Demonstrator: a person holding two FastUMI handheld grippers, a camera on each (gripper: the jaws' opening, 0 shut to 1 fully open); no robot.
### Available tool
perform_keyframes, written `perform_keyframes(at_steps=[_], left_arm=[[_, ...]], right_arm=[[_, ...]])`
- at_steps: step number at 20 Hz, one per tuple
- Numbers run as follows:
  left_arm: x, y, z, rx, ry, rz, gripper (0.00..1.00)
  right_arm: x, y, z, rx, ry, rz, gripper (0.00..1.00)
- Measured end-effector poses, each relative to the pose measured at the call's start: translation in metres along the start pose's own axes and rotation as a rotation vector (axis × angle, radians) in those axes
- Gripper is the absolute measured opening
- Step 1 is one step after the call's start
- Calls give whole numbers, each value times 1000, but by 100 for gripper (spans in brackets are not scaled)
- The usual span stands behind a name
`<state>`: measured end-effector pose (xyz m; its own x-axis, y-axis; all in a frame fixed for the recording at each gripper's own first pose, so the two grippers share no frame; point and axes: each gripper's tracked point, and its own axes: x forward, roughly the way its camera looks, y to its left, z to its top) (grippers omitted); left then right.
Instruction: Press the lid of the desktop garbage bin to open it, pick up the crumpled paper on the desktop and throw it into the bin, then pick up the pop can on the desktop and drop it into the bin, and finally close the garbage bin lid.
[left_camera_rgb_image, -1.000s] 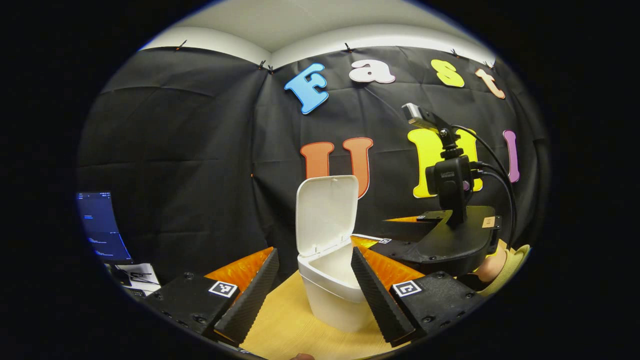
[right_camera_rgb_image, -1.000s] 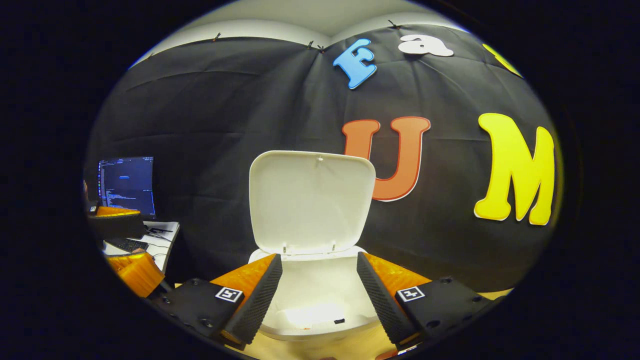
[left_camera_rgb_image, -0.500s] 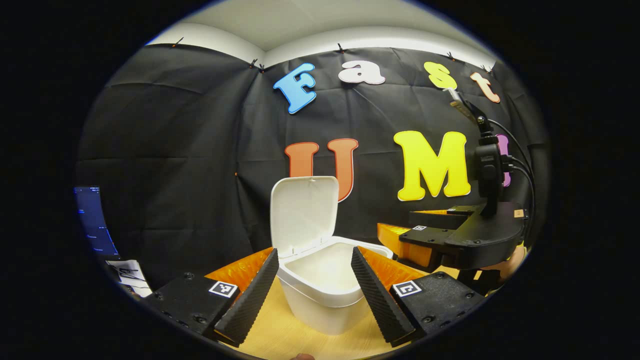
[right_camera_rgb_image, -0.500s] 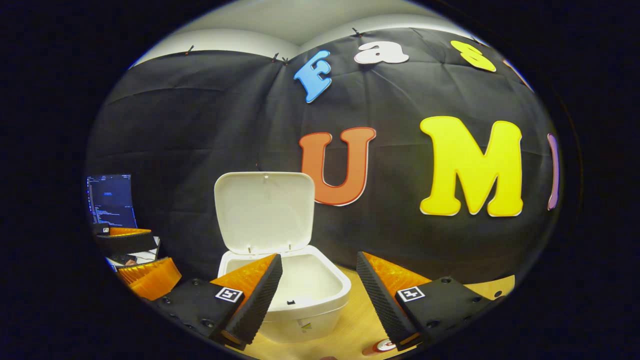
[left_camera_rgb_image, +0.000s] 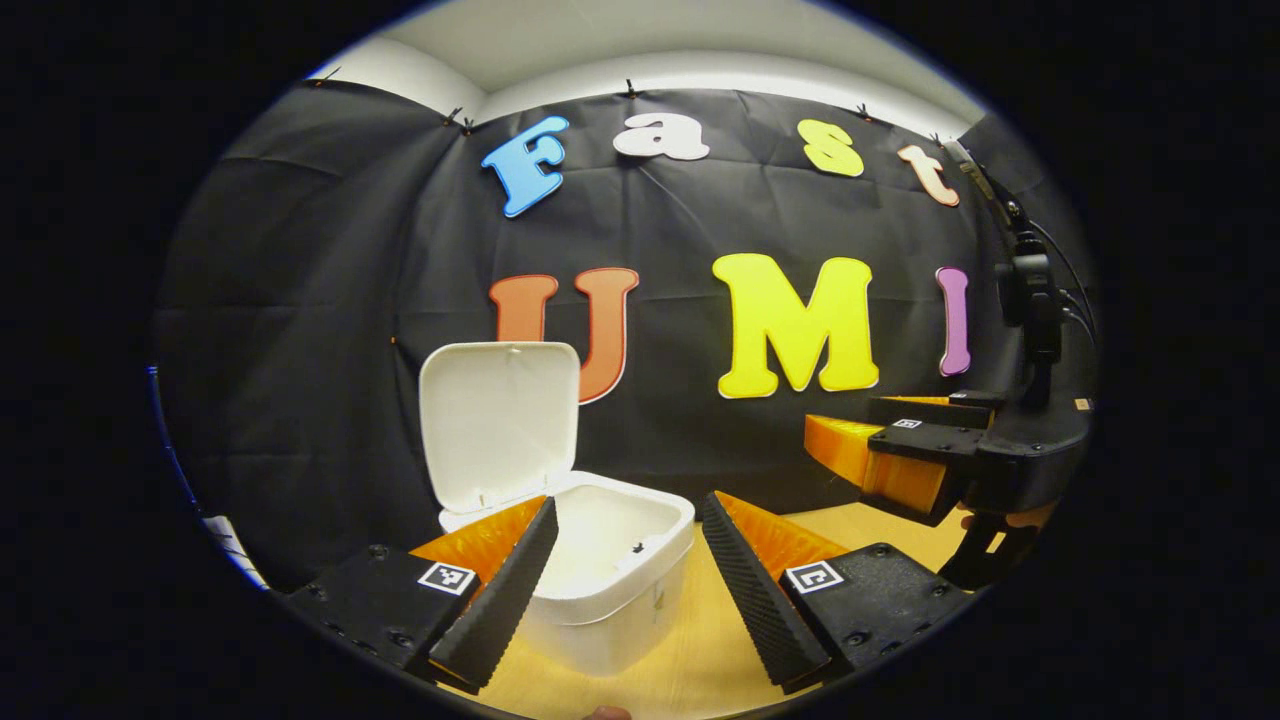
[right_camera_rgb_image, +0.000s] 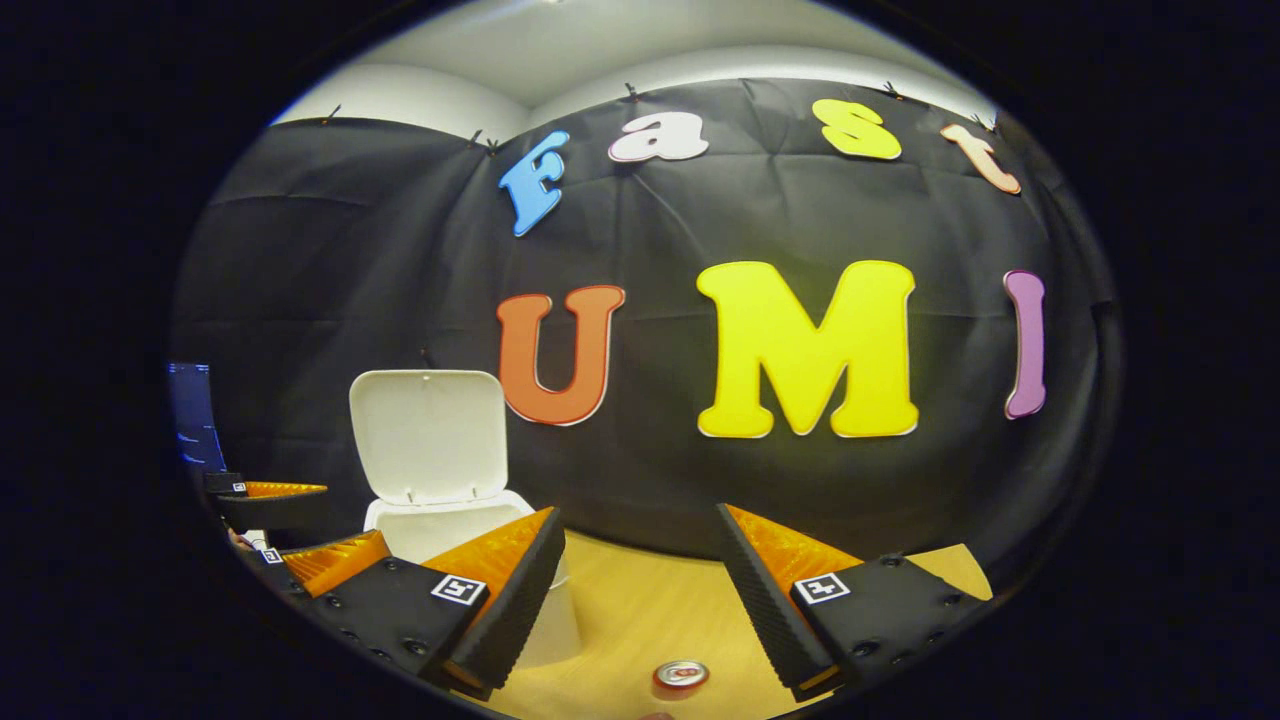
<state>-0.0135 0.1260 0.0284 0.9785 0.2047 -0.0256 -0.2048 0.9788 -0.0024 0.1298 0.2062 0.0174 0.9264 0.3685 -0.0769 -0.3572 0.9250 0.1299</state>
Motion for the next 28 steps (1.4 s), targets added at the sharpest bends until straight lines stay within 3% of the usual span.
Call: perform_keyframes(at_steps=[4, 8, 11, 17, 28], left_arm=[[17, -46, -22, -17, 67, -150, 96], [30, -89, -69, -103, 209, -292, 97], [41, -111, -99, -121, 290, -329, 97], [58, -151, -149, -65, 388, -419, 97], [86, -179, -233, -10, 540, -454, 97]], right_arm=[[-22, -43, -2, -4, 1, -108, 95], [-47, -72, 2, 20, -10, -178, 95], [-63, -100, 0, 0, -8, -251, 96], [-90, -133, -5, -25, 8, -344, 95], [-107, -137, -21, -30, 55, -372, 96]])
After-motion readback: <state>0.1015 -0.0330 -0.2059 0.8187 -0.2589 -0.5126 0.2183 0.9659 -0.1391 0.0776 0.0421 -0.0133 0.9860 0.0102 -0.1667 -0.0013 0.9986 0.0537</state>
